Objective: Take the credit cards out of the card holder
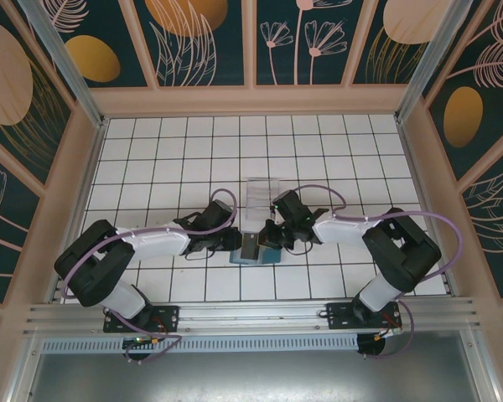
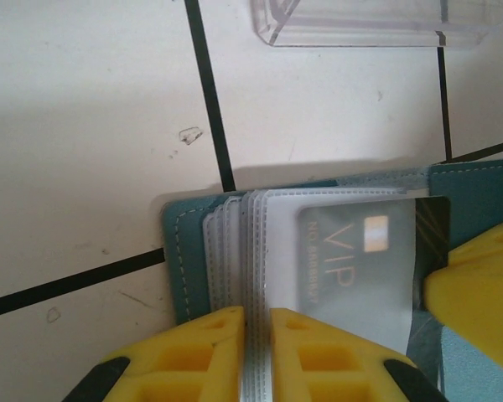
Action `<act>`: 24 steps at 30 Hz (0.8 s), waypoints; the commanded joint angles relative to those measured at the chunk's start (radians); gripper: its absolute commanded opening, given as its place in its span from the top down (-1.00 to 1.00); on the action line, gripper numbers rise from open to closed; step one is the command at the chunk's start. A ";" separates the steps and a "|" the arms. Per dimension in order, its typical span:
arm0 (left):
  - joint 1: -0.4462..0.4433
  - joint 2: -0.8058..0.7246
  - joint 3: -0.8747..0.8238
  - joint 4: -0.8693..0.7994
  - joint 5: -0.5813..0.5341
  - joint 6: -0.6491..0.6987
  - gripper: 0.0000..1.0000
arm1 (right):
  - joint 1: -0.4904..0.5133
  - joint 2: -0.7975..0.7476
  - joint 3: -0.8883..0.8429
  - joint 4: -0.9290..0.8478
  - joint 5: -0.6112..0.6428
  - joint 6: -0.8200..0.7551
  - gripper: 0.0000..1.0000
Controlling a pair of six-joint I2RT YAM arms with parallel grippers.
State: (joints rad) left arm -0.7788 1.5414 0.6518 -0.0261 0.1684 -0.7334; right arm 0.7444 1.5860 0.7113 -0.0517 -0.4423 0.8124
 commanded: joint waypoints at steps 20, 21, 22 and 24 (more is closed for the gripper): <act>0.021 0.029 -0.060 -0.103 -0.040 0.004 0.66 | -0.007 0.036 -0.056 0.081 -0.030 0.039 0.51; 0.021 0.031 -0.058 -0.103 -0.040 0.003 0.66 | -0.007 0.042 -0.056 0.083 -0.033 0.038 0.50; 0.021 0.031 -0.058 -0.103 -0.040 0.003 0.66 | -0.007 0.048 -0.055 0.083 -0.036 0.038 0.50; 0.021 0.031 -0.057 -0.101 -0.038 0.003 0.66 | -0.007 0.057 -0.056 0.092 -0.042 0.041 0.50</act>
State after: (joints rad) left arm -0.7712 1.5314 0.6338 -0.0071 0.1764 -0.7338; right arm 0.7345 1.6108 0.6720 0.0231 -0.4686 0.8448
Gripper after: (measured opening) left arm 0.170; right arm 0.247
